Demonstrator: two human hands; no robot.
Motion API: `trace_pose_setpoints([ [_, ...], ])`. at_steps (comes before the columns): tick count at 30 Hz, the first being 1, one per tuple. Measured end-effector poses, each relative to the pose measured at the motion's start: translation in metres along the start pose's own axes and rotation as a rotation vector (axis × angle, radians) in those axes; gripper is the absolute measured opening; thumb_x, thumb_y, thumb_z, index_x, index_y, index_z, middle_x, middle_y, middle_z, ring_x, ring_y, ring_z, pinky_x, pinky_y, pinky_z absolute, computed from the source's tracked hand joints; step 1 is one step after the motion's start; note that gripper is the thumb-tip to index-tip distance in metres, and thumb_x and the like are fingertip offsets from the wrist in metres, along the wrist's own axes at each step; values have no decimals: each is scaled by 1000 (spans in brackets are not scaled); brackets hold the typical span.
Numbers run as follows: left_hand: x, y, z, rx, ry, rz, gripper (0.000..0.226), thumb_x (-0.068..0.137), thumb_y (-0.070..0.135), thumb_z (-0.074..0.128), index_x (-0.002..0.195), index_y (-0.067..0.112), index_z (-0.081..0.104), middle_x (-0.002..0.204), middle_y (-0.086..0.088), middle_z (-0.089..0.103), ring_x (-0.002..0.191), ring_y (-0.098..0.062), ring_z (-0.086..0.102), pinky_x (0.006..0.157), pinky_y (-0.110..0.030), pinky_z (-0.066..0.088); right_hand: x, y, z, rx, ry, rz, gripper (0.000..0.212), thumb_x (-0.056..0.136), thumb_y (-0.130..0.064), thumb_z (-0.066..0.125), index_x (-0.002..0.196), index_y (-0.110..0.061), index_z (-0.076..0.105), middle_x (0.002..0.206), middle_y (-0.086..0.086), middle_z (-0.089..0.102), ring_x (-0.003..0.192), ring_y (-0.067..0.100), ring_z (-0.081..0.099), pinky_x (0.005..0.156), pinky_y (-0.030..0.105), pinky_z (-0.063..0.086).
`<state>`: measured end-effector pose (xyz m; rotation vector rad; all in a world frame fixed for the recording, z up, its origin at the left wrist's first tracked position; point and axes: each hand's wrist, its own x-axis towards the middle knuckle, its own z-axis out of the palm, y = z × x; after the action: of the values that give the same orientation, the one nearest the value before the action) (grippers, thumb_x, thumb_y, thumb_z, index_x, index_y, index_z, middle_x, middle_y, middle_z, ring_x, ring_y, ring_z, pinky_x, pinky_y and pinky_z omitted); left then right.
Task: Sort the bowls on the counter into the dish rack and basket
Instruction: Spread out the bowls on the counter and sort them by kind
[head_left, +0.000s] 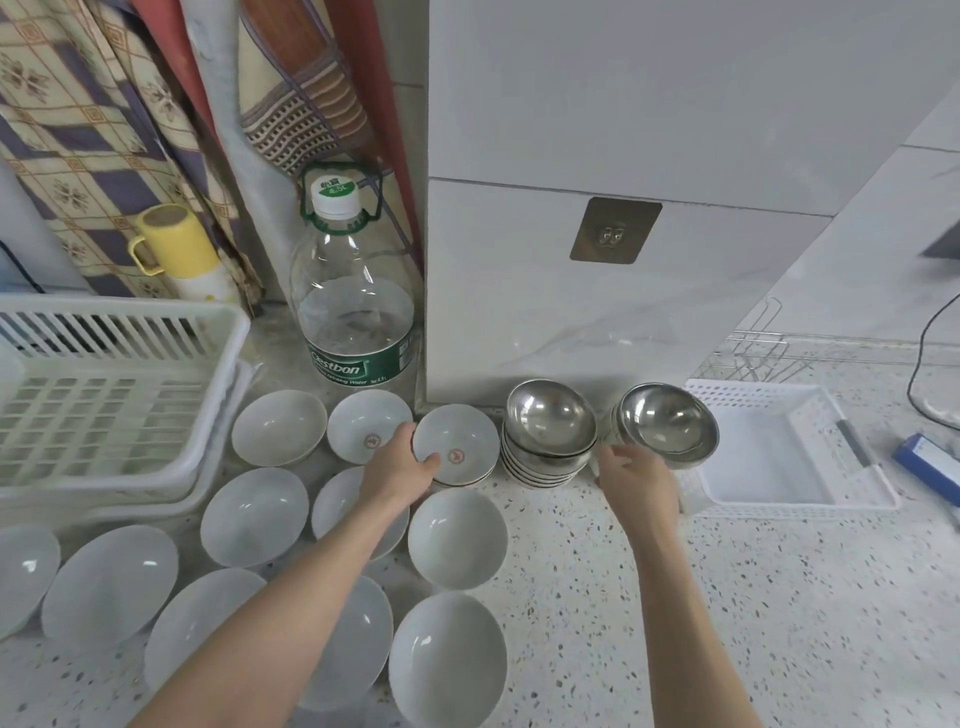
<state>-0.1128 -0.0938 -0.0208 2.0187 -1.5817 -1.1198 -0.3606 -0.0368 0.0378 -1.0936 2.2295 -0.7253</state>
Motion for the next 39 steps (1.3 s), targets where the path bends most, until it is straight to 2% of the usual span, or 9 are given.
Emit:
trace_pose_setpoints([
  [3,6,-1,-1,34,2,-13,38,89,25,65,124,21,49,99,-2,66,87,-30,72,87,-45,55,14,-8,6,-55,-47,-5,25,91,-31,44,76,-15,55,71,3,54,66,20,47,61,29,36],
  [8,10,2,-3,63,-19,-38,43,85,14,60,125,24,50,81,7,55,82,-31,72,88,-45,56,22,-16,13,-63,-69,11,36,90,-23,48,59,-11,35,56,2,41,51,17,31,50,25,24],
  [10,11,2,-3,68,-16,-40,41,85,15,59,123,26,50,80,8,56,79,-28,72,88,-44,55,25,-17,14,-109,-65,11,33,89,-22,49,61,-12,35,54,-2,35,48,15,29,48,26,23],
  [14,12,2,-4,51,-12,-36,34,86,17,57,117,30,48,74,8,67,63,-15,73,81,-40,58,28,-18,17,-189,-50,-17,13,88,-20,48,80,-10,47,64,-1,47,53,15,39,48,26,27],
  [20,11,9,-9,25,-9,3,34,90,17,55,120,30,46,85,1,71,94,-27,68,79,-45,58,30,-22,16,-209,-6,-31,12,85,-12,47,73,-16,45,62,-2,46,52,15,38,48,26,25],
  [26,4,7,-8,-24,8,49,35,92,12,53,123,28,46,96,-8,69,102,-38,63,85,-48,56,31,-27,13,-197,35,-52,23,90,-22,47,69,-16,50,60,-1,49,52,18,42,49,25,31],
  [32,-6,5,-16,-95,64,43,39,91,8,51,124,29,46,91,-7,71,60,-20,73,62,-35,59,29,-43,6,-182,46,-65,27,91,-28,48,70,-11,48,62,0,47,59,24,46,51,25,29],
  [36,-23,3,-24,-253,109,16,39,90,5,49,117,32,49,97,-4,67,56,-16,72,40,-18,43,22,-52,0,-148,51,-66,28,91,-30,46,93,-5,60,84,9,69,83,31,64,66,30,43],
  [39,-37,-1,-31,-415,123,-70,38,90,3,48,114,32,48,106,-10,66,48,-11,69,34,-17,37,11,-61,-6,-75,103,-115,23,94,-33,46,92,-12,56,88,10,70,78,25,60,70,35,46],
])
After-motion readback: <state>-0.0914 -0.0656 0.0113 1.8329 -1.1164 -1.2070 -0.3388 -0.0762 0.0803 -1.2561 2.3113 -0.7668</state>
